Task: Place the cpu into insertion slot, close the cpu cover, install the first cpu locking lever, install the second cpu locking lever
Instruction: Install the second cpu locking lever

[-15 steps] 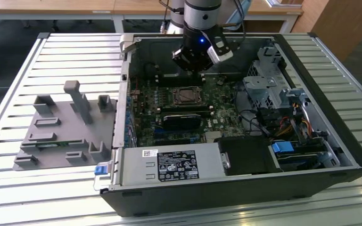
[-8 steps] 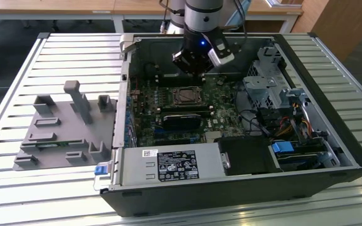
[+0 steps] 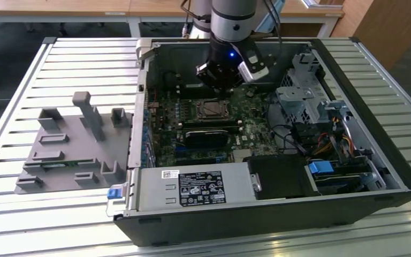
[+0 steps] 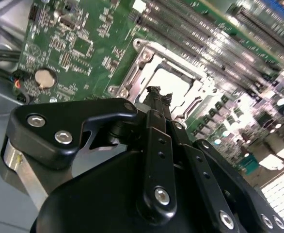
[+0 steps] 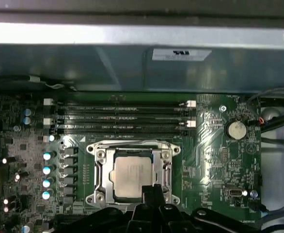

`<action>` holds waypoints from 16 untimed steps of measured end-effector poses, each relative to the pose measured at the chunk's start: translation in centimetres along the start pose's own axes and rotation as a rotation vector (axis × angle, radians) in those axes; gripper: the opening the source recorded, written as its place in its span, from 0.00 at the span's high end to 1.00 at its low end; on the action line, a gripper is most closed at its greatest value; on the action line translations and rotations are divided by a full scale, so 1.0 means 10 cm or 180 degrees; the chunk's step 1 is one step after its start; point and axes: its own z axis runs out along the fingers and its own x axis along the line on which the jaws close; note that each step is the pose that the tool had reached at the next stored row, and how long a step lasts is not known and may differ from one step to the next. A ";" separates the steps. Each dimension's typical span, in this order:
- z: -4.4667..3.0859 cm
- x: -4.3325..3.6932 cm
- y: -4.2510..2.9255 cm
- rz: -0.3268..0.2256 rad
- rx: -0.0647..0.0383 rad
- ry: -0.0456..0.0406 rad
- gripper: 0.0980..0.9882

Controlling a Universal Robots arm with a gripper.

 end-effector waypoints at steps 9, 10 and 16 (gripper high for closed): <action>-0.003 -0.016 -0.181 0.0002 -0.0028 0.0036 0.99; -0.002 -0.016 -0.188 0.0002 -0.0042 0.0036 0.99; -0.004 -0.017 -0.295 0.0003 -0.0092 0.0037 0.99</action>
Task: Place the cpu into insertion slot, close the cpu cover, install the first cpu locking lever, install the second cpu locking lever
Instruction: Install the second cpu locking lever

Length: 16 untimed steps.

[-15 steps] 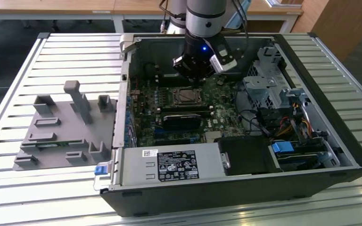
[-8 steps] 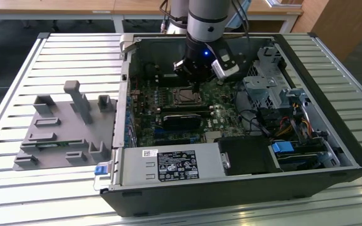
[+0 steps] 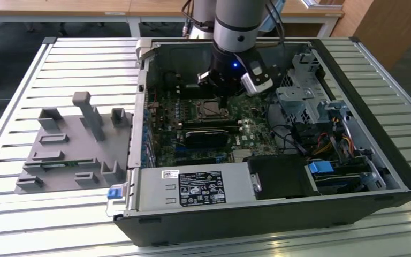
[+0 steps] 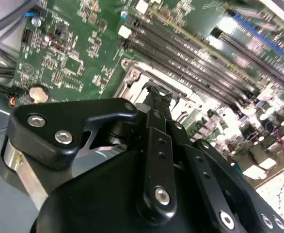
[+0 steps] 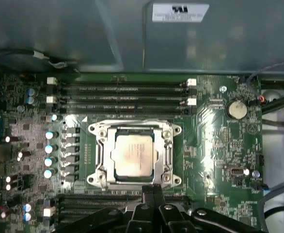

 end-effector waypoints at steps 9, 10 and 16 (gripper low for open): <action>0.007 0.042 -0.118 0.0000 -0.0001 0.0000 0.99; 0.011 0.064 -0.121 -0.0001 -0.0001 0.0000 0.99; 0.030 0.210 -0.129 -0.0001 0.0000 0.0000 0.99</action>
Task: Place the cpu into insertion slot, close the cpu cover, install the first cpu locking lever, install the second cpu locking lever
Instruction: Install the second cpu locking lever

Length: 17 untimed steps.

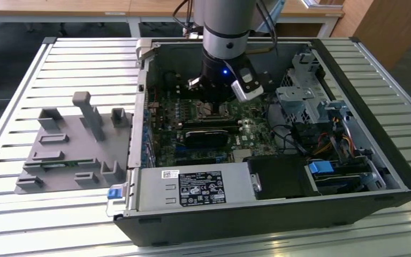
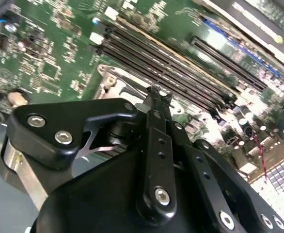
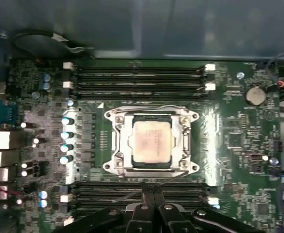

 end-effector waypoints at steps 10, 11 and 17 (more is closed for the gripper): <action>0.109 0.128 -0.010 0.0000 0.0000 0.0000 0.99; 0.126 0.130 -0.012 0.0000 -0.0001 0.0000 0.99; 0.153 0.188 -0.058 0.0001 -0.0080 0.0001 0.99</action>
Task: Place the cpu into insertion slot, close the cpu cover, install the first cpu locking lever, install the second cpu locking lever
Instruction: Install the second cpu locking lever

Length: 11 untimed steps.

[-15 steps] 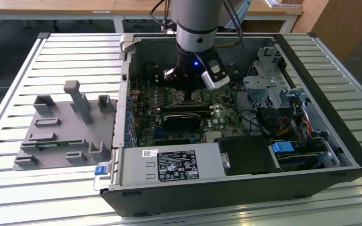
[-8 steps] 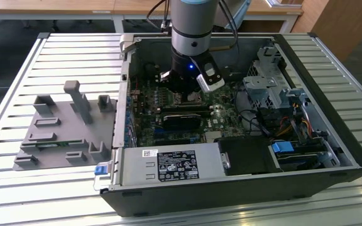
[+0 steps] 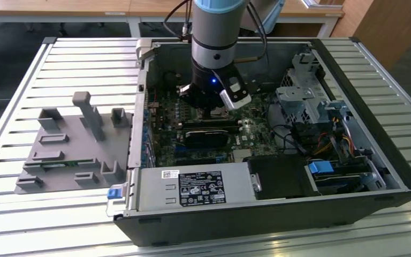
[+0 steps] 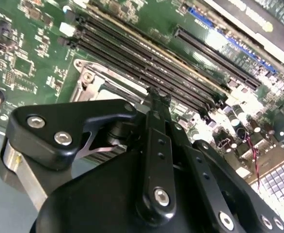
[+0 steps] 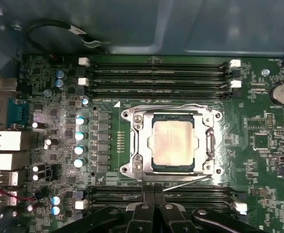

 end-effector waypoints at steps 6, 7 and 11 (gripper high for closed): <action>0.057 0.023 -0.010 0.0000 -0.0048 0.0000 0.99; 0.064 0.027 -0.012 0.0000 -0.0062 0.0001 0.99; 0.098 0.053 -0.026 0.0001 -0.0110 0.0001 0.99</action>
